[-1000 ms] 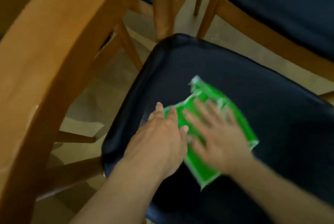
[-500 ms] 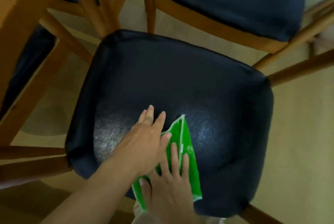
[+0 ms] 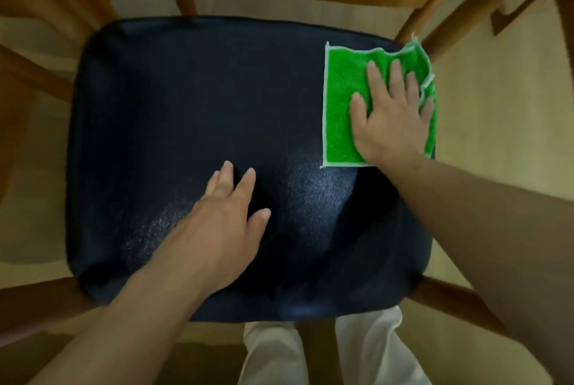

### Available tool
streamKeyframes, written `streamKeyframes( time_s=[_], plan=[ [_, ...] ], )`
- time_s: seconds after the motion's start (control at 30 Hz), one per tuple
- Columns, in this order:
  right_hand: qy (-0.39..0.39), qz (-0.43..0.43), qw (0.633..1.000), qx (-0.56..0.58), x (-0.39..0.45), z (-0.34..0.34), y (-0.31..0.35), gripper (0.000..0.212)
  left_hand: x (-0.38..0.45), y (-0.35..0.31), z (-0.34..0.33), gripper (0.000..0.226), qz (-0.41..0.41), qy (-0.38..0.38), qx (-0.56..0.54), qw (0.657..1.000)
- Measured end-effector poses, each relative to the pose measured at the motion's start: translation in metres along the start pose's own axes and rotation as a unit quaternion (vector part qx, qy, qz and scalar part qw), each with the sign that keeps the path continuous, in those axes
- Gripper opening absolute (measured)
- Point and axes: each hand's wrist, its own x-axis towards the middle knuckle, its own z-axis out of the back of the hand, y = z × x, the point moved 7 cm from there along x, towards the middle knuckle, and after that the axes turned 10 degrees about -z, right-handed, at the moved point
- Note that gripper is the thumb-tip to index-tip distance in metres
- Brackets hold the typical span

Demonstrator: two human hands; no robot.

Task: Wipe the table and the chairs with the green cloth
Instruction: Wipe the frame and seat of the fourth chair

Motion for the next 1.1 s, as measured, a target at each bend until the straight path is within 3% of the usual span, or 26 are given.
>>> streamKeyframes(
  time_s=[0.17,0.37,0.47,0.6,0.77,1.0,1.1],
  plan=[
    [-0.007,-0.22,0.975,0.037,-0.072,-0.011,-0.034,0.063,0.002,-0.002,0.002,0.065,-0.005,0.001,-0.004,1.0],
    [0.059,-0.264,0.963,-0.009,-0.188,-0.032,-0.018,0.069,0.0,-0.009,0.002,0.064,-0.011,-0.002,-0.026,1.0],
    [0.091,-0.197,0.975,-0.042,-0.212,-0.037,0.01,0.074,-0.002,-0.009,0.002,0.063,-0.005,-0.002,-0.045,0.999],
    [0.106,-0.016,0.991,-0.085,-0.224,-0.039,0.04,0.074,-0.001,-0.001,0.01,0.062,0.005,-0.021,-0.063,0.998],
    [0.11,0.189,0.97,-0.108,-0.244,-0.044,0.084,0.077,0.001,0.007,0.01,0.061,0.019,-0.023,-0.066,0.997],
    [0.108,0.266,0.957,-0.034,-0.198,-0.031,0.071,0.061,0.003,0.004,0.006,0.062,-0.008,-0.024,-0.066,0.997],
    [0.071,0.179,0.981,-0.03,-0.103,-0.015,0.034,0.064,0.001,0.003,0.009,0.064,-0.012,-0.027,-0.063,0.998]
  ],
)
